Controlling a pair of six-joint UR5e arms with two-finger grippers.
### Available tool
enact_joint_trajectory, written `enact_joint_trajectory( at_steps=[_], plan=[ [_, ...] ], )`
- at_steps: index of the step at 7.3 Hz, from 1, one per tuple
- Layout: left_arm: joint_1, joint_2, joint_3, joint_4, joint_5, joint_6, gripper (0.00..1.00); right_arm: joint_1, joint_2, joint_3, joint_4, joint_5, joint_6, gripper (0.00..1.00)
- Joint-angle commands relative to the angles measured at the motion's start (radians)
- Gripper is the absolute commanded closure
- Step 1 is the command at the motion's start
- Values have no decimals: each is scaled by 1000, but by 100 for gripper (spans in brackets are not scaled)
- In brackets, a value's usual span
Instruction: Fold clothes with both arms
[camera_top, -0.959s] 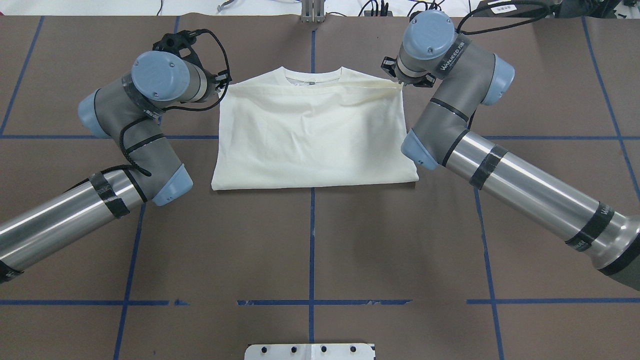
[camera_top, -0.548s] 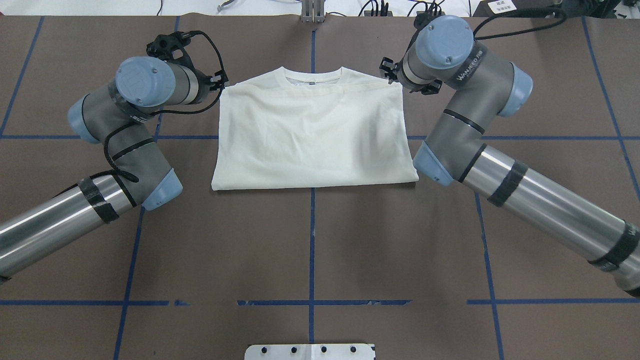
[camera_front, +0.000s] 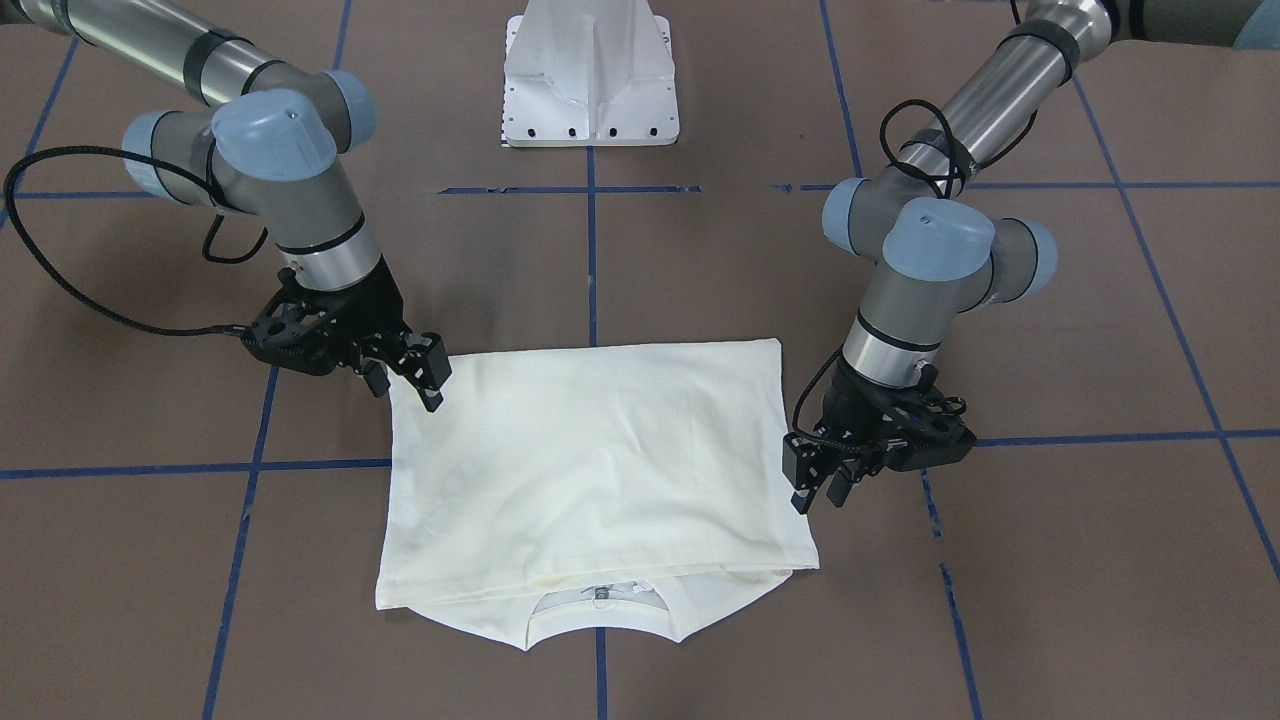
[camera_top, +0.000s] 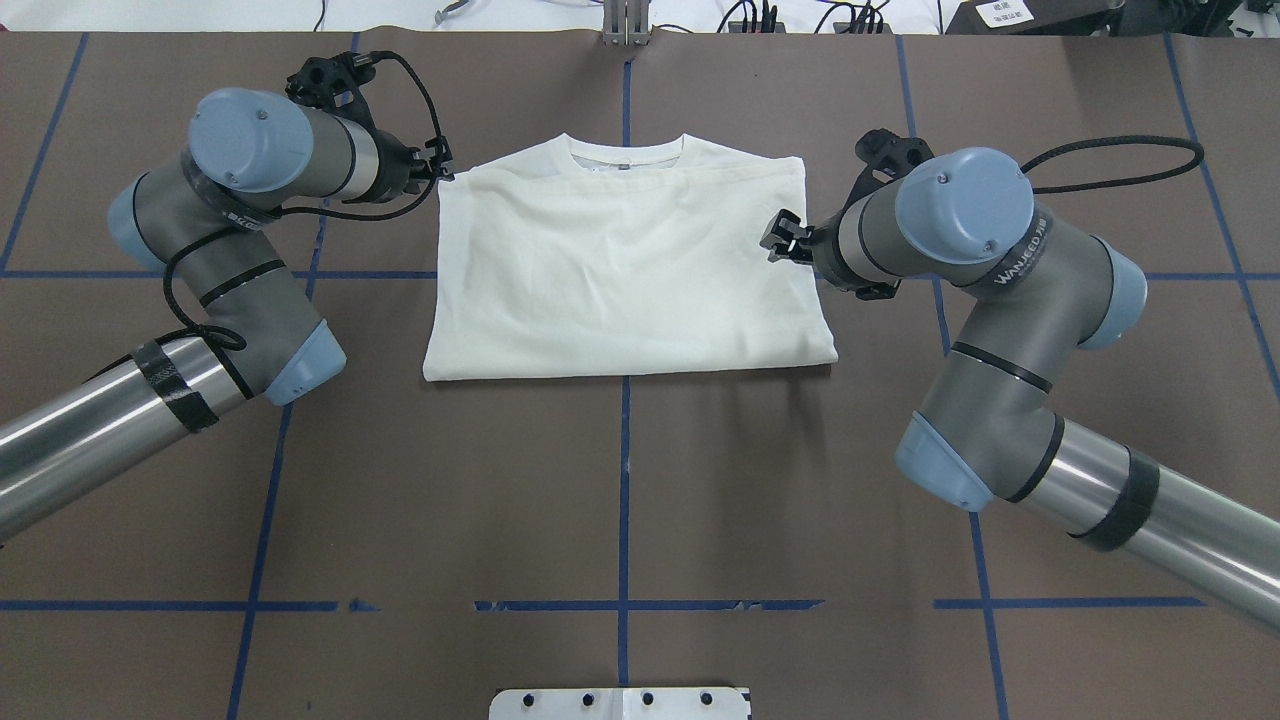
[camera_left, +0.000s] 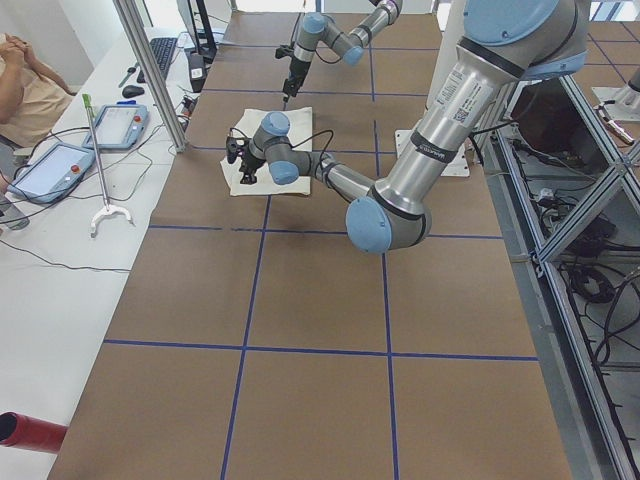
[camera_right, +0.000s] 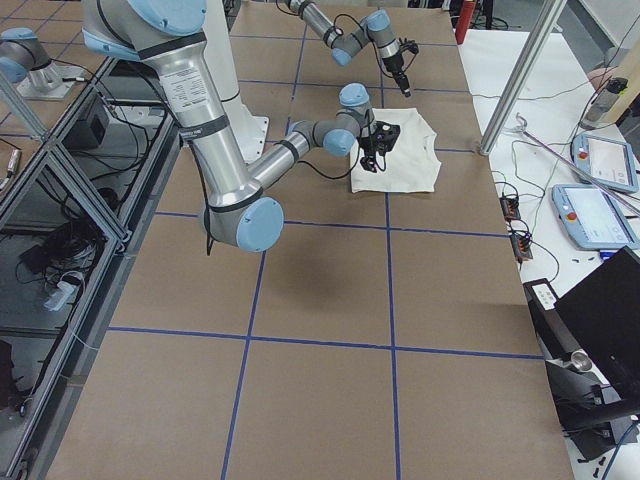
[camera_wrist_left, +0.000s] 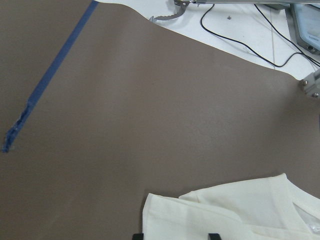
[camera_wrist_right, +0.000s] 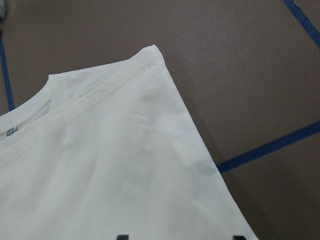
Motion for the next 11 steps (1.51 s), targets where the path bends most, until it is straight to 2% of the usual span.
enact_joint_trajectory(
  at_steps=[1, 2, 3, 4, 7, 10, 11],
  plan=[
    [-1, 15, -8, -24, -23, 1, 47, -53, -67, 89, -16, 27, 85, 22],
    [0, 15, -4, -26, -20, 6, 47, -53, -79, 55, -16, 24, 83, 22],
    [0, 15, -2, -27, -18, 27, 47, -50, -69, -36, -5, 0, 82, 22],
    [0, 12, -2, -27, -18, 27, 47, -49, -50, -57, -7, -5, 86, 22],
    [0, 15, -2, -26, -16, 24, 47, -49, -61, -60, -7, -1, 136, 22],
    [0, 15, -2, -27, -16, 27, 47, -69, -62, -62, -7, -2, 162, 28],
    [0, 15, -2, -27, -16, 29, 47, -72, -64, -62, -7, -1, 162, 49]
  ],
)
